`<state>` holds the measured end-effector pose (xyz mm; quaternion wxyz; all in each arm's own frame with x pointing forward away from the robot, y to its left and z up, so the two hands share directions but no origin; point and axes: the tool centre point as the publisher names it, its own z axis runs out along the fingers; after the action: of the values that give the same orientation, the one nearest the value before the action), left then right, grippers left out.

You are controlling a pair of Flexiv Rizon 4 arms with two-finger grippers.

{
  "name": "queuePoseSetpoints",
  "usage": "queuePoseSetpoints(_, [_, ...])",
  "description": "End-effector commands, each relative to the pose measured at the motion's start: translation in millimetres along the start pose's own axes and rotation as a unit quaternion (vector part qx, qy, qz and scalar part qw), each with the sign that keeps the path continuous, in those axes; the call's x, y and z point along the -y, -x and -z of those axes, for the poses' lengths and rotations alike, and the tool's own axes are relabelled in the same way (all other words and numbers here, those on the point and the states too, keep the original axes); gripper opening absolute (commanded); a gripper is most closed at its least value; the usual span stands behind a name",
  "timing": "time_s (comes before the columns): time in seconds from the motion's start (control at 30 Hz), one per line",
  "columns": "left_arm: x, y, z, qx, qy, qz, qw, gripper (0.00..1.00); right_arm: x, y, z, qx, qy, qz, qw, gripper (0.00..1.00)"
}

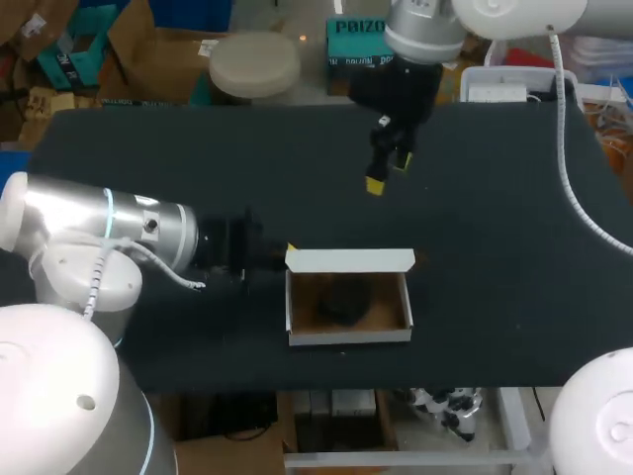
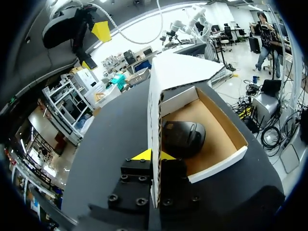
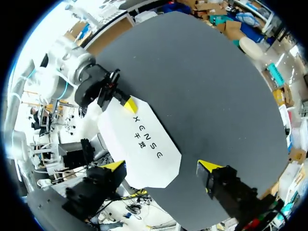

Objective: Assemble the packaging by folding the flat box into shape, placing the metal phone stand inside, and closing the box properly

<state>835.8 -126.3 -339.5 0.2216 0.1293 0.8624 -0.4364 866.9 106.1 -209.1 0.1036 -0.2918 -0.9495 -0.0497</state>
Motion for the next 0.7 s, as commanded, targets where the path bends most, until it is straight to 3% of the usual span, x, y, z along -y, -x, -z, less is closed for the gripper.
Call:
queuePoseSetpoints(0.03, [-1.8, -14.9, -1.6, 0.060, 0.004, -0.023, 0.998, 0.00, 6.4, 0.2, 2.1, -0.024, 0.009, -0.027, 0.999, 1.00])
queuePoseSetpoints(0.07, [-2.9, -15.8, -1.4, 0.071, 0.007, -0.027, 0.997, 0.00, 8.7, -1.2, 1.8, -0.028, 0.012, -0.030, 0.999, 1.00])
queuePoseSetpoints(0.13, [-5.9, -18.6, -2.7, 0.093, 0.057, -0.061, 0.992, 0.00, 11.3, -2.7, 1.0, -0.028, 0.014, -0.030, 0.999, 1.00])
queuePoseSetpoints(0.7, [-5.9, -18.6, -2.7, 0.093, 0.057, -0.061, 0.992, 0.00, 11.3, -2.7, 1.0, -0.028, 0.014, -0.030, 0.999, 1.00])
